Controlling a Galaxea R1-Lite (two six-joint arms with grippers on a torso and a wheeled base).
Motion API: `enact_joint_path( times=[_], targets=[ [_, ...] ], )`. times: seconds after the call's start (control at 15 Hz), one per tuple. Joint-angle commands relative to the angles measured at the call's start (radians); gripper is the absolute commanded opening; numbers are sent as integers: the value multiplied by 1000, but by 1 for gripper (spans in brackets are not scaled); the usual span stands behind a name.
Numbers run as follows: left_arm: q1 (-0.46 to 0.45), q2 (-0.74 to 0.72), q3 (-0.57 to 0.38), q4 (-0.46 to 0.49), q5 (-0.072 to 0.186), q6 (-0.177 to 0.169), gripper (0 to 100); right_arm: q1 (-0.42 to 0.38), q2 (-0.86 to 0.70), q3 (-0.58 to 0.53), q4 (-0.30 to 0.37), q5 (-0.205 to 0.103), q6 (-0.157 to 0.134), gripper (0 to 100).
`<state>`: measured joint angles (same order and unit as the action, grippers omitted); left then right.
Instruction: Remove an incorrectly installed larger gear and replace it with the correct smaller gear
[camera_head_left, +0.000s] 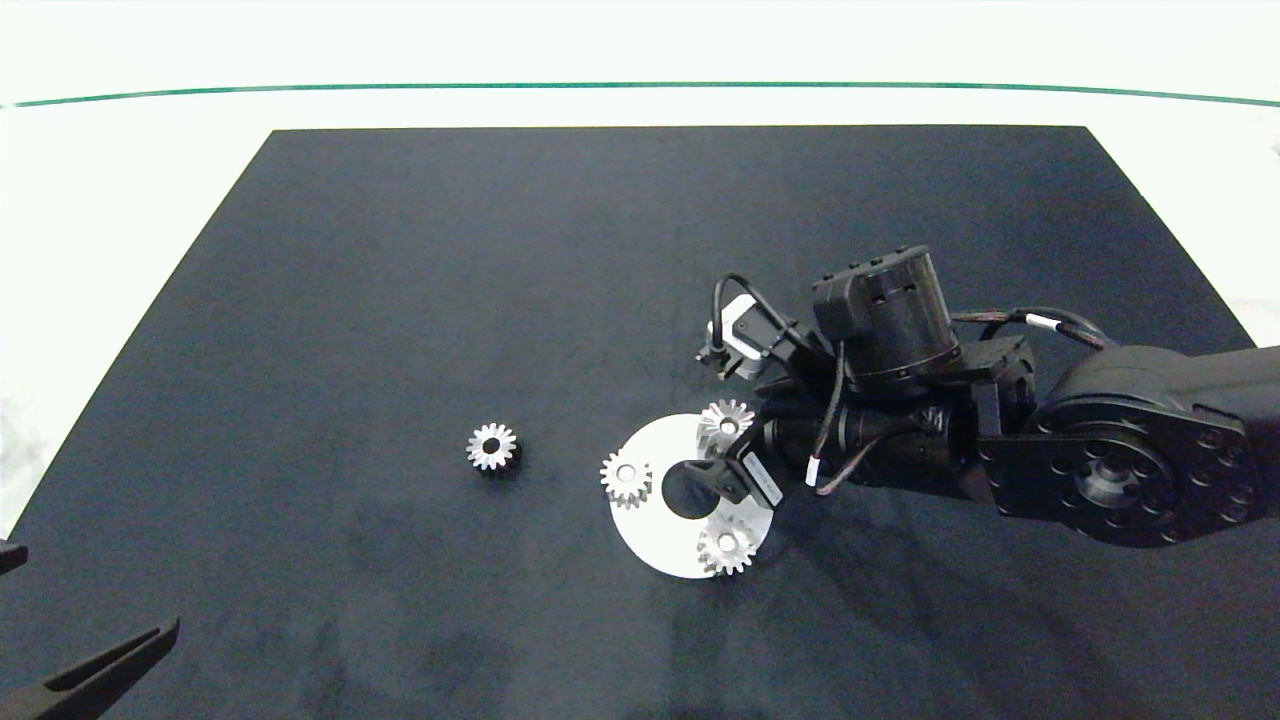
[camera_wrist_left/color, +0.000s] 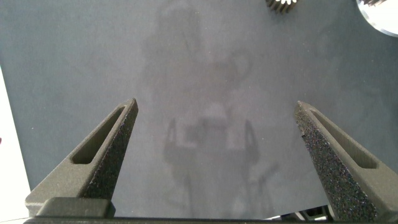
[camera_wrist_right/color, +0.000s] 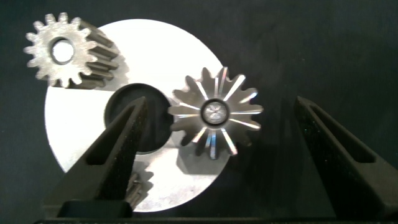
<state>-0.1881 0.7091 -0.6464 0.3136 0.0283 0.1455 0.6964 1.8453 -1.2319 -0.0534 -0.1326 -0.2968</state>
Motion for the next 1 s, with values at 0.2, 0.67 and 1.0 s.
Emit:
enact_joint_path(
  times=[0.2,0.67,1.0],
  targets=[
    [-2,-5,5,2,1,0,100,8,-1,-15,6,-7,-4,85],
    [-2,-7,5,2,1,2,100,14,12,-20,9,-10,-4,70],
    [-2,-10,7,2,1,2,100,14,12,-20,9,-24,-4,61]
  ],
)
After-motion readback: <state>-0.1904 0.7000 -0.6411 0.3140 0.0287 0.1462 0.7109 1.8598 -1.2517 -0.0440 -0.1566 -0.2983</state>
